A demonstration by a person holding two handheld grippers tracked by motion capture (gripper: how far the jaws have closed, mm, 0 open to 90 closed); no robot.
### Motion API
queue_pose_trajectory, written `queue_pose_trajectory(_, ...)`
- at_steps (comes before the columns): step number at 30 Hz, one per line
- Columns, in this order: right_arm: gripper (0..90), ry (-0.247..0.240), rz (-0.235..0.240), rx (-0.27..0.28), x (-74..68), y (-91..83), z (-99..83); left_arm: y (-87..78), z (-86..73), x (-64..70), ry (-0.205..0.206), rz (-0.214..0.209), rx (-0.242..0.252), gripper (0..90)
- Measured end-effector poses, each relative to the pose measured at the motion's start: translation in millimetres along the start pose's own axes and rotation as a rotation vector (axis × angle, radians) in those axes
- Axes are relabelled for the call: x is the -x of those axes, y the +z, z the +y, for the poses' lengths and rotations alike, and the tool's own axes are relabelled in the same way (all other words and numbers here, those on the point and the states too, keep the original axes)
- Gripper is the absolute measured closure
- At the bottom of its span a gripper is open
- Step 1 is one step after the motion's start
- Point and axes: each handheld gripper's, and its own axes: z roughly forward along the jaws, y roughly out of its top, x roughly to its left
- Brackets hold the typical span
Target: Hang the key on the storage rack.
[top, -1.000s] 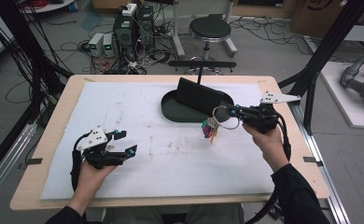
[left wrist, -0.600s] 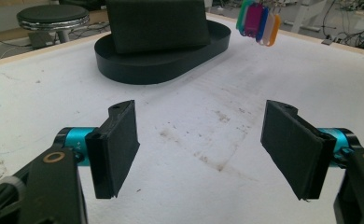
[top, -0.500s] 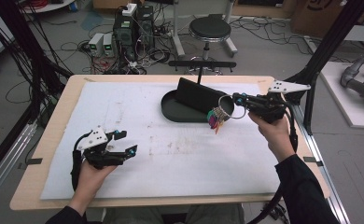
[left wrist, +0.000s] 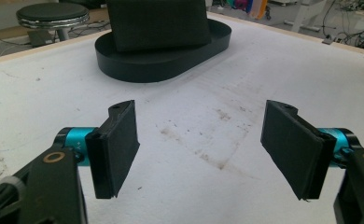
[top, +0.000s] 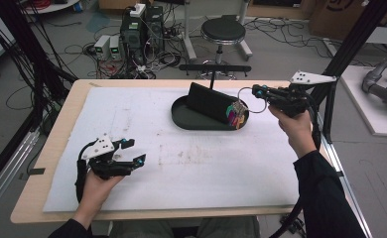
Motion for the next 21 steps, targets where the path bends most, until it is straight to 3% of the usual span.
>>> queue_pose_trajectory(9,87.9,-0.002,-0.003,-0.005,12.4,11.1,5.0,0.2,-1.2,-1.0,-0.006,0.0,-0.002,27.3)
queue_pose_trajectory(21,87.9,0.01,-0.004,-0.042,30.2,36.3,-2.5,-0.2,-2.7,-3.3,-0.005,0.002,-0.006,27.3)
